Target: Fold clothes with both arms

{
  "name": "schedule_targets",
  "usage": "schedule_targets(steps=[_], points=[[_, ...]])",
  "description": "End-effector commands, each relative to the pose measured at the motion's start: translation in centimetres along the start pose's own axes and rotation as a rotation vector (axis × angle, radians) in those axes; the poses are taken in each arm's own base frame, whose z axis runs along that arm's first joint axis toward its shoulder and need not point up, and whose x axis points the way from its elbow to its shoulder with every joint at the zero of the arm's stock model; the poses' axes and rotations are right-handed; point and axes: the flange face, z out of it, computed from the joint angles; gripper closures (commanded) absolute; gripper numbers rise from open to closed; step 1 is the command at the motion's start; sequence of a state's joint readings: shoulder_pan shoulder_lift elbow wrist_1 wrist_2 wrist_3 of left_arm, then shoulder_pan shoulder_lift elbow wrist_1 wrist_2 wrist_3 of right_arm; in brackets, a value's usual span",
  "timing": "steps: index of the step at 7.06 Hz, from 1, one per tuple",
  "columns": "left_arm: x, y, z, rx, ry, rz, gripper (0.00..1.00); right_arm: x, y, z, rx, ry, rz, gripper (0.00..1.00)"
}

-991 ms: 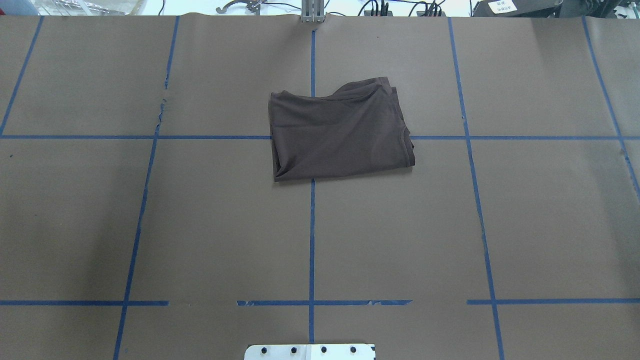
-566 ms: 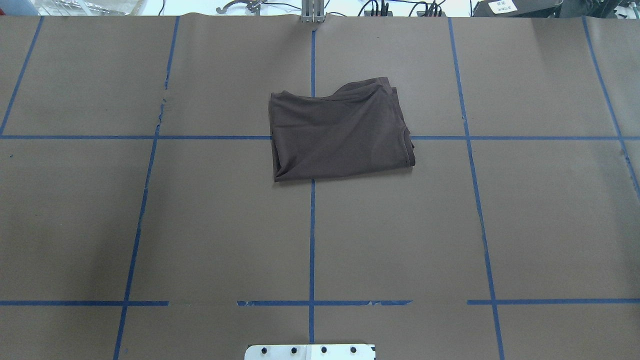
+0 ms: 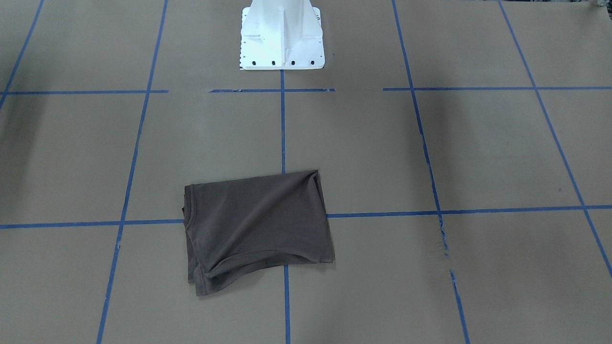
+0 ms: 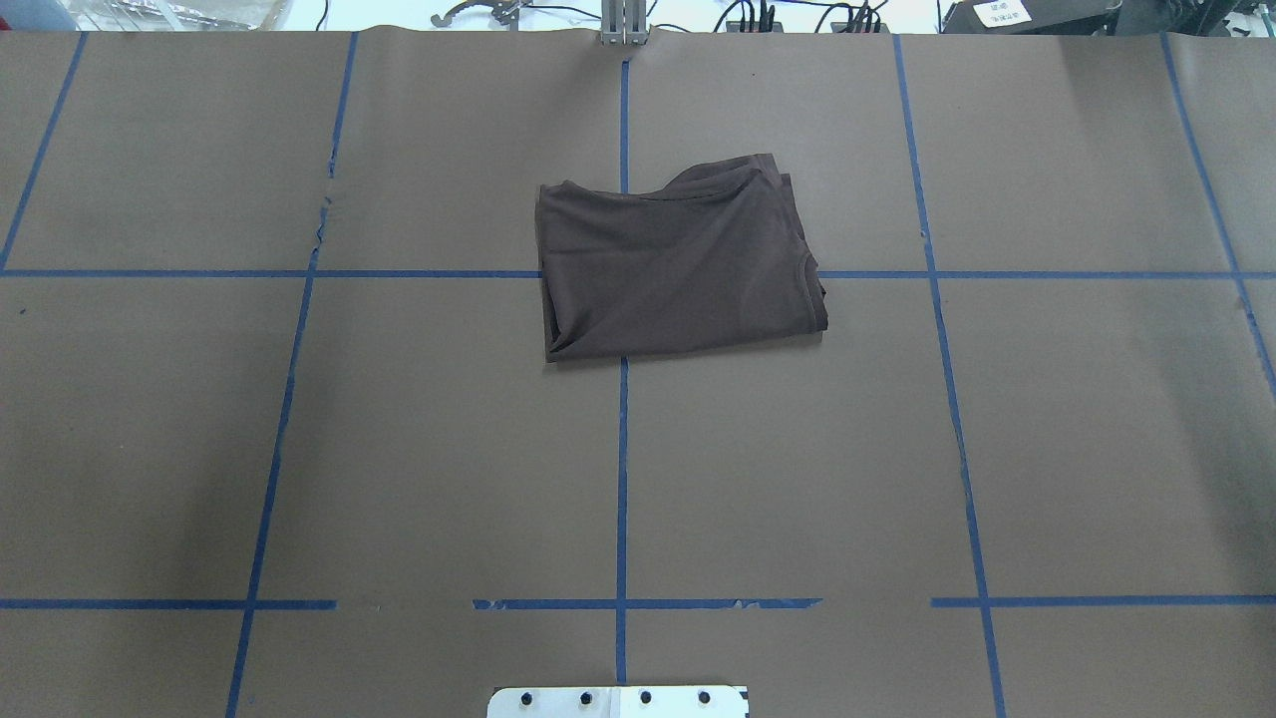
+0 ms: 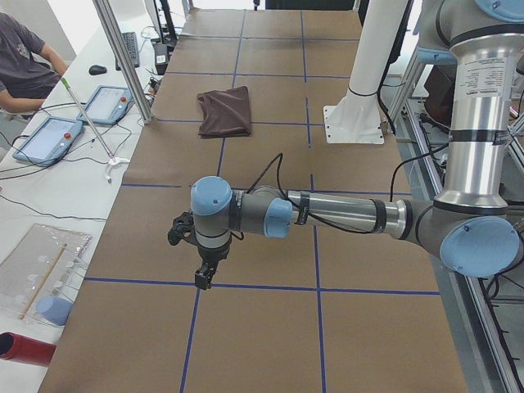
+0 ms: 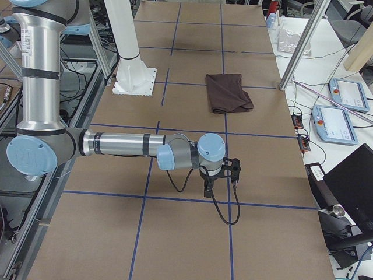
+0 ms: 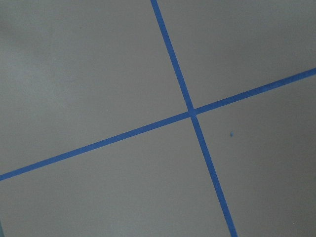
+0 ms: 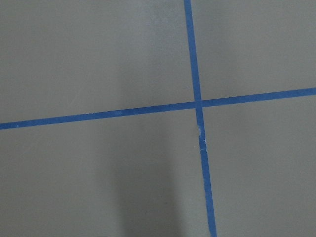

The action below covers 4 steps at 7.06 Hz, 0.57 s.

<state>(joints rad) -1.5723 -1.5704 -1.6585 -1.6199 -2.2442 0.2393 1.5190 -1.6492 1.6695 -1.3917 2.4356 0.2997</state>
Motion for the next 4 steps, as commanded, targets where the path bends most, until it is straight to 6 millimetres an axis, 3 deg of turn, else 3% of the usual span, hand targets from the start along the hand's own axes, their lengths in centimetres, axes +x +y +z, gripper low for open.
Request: schedule_targets(steps=[1, 4], points=[[0.0, 0.0, 0.0, 0.001, 0.001, 0.0, 0.0, 0.5, 1.1, 0.2, -0.01, -0.012, 0.017, 0.0], [0.1, 0.0, 0.1, -0.002, 0.016, -0.041, 0.0, 2.5, 2.6, 0.2, -0.023, -0.037, -0.042, 0.0]])
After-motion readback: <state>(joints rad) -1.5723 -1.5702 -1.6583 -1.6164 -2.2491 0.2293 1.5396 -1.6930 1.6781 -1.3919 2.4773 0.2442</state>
